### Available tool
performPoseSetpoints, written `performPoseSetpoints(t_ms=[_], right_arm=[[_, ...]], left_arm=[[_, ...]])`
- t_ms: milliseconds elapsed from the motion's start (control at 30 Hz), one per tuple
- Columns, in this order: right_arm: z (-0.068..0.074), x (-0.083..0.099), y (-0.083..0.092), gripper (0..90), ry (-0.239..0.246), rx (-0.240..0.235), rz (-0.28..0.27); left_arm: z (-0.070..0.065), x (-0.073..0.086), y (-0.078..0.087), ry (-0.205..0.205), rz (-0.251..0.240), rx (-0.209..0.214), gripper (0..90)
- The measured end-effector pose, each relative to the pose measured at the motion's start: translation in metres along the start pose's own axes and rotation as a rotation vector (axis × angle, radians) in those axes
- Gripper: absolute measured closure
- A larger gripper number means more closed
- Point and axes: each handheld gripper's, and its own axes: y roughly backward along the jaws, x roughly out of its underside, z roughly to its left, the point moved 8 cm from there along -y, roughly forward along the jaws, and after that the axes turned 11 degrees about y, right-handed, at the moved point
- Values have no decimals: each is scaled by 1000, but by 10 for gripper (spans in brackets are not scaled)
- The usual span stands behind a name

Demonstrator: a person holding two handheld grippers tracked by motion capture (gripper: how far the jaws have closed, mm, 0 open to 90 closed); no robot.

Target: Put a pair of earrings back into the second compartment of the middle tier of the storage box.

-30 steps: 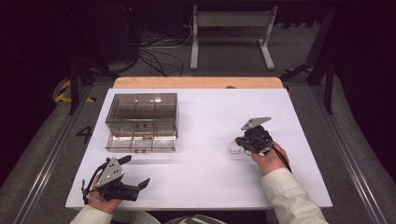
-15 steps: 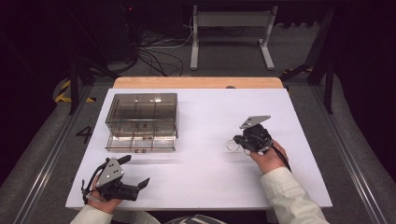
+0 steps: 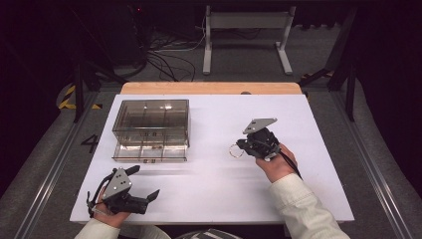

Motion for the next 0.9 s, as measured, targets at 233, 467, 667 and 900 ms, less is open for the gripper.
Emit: performPoseSetpoints(t_ms=[233, 467, 667, 900], right_arm=[[5, -17, -3, 870, 29, -17, -19], [10, -29, -7, 871, 44, -30, -31], [16, -42, -13, 870, 49, -55, -55], [25, -57, -24, 870, 64, -73, -83]], left_arm=[[0, 0, 0, 3, -3, 1, 2], [0, 1, 0, 3, 0, -2, 2], [0, 3, 3, 2, 1, -10, 2], [1, 6, 10, 10, -5, -30, 2]])
